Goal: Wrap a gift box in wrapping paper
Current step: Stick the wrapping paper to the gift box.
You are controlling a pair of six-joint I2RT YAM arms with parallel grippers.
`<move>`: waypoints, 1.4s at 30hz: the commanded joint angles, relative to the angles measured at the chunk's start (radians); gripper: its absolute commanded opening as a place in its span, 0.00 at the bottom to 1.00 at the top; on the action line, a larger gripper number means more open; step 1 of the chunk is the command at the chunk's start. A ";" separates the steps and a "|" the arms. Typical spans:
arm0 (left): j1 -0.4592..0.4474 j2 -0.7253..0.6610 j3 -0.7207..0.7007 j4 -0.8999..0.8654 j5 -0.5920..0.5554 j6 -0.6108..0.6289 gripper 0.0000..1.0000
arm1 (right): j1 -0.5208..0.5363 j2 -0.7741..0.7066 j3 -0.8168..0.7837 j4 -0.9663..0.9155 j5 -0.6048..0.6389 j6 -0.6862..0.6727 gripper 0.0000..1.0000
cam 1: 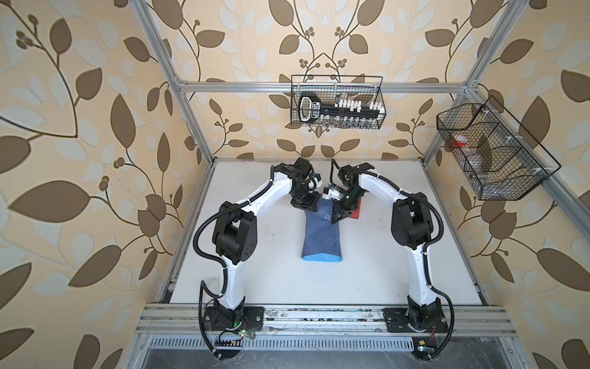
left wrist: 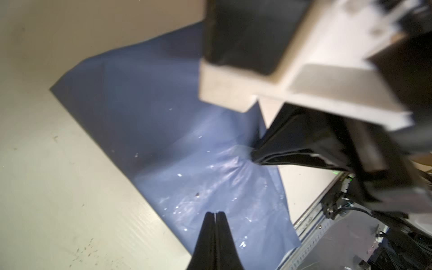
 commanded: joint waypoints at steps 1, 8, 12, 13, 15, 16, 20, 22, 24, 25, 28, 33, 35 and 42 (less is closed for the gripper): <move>-0.015 -0.042 -0.023 0.098 0.119 -0.006 0.00 | 0.000 0.145 -0.055 0.095 0.281 -0.030 0.00; -0.027 -0.031 -0.178 0.437 0.198 -0.116 0.00 | 0.003 0.139 -0.056 0.096 0.281 -0.030 0.00; -0.040 -0.021 -0.240 0.525 0.178 -0.113 0.00 | 0.000 0.139 -0.056 0.098 0.281 -0.029 0.00; -0.040 -0.019 -0.252 0.541 0.171 -0.116 0.00 | 0.000 0.140 -0.056 0.097 0.281 -0.029 0.00; -0.042 -0.016 -0.281 0.573 0.155 -0.116 0.00 | -0.001 0.141 -0.055 0.098 0.281 -0.027 0.00; -0.043 -0.015 -0.293 0.585 0.151 -0.115 0.00 | 0.000 0.142 -0.053 0.097 0.279 -0.027 0.00; -0.048 -0.008 -0.332 0.606 0.125 -0.113 0.00 | 0.003 0.150 -0.049 0.096 0.279 -0.027 0.00; -0.052 -0.006 -0.348 0.622 0.117 -0.110 0.00 | 0.004 0.151 -0.048 0.096 0.279 -0.027 0.00; -0.056 -0.001 -0.355 0.625 0.099 -0.105 0.00 | 0.004 0.151 -0.047 0.095 0.281 -0.027 0.00; -0.060 0.001 -0.359 0.625 0.091 -0.104 0.00 | 0.004 0.151 -0.047 0.095 0.280 -0.027 0.00; -0.064 0.007 -0.374 0.620 0.066 -0.095 0.00 | 0.004 0.148 -0.047 0.094 0.281 -0.027 0.00; -0.063 0.000 -0.374 0.547 0.051 -0.070 0.00 | 0.003 0.140 -0.053 0.097 0.278 -0.027 0.00; -0.058 -0.009 -0.359 0.515 0.055 -0.072 0.00 | 0.002 0.139 -0.055 0.098 0.280 -0.027 0.00; -0.018 -0.069 -0.220 0.428 0.160 -0.114 0.00 | 0.003 0.144 -0.056 0.099 0.282 -0.026 0.00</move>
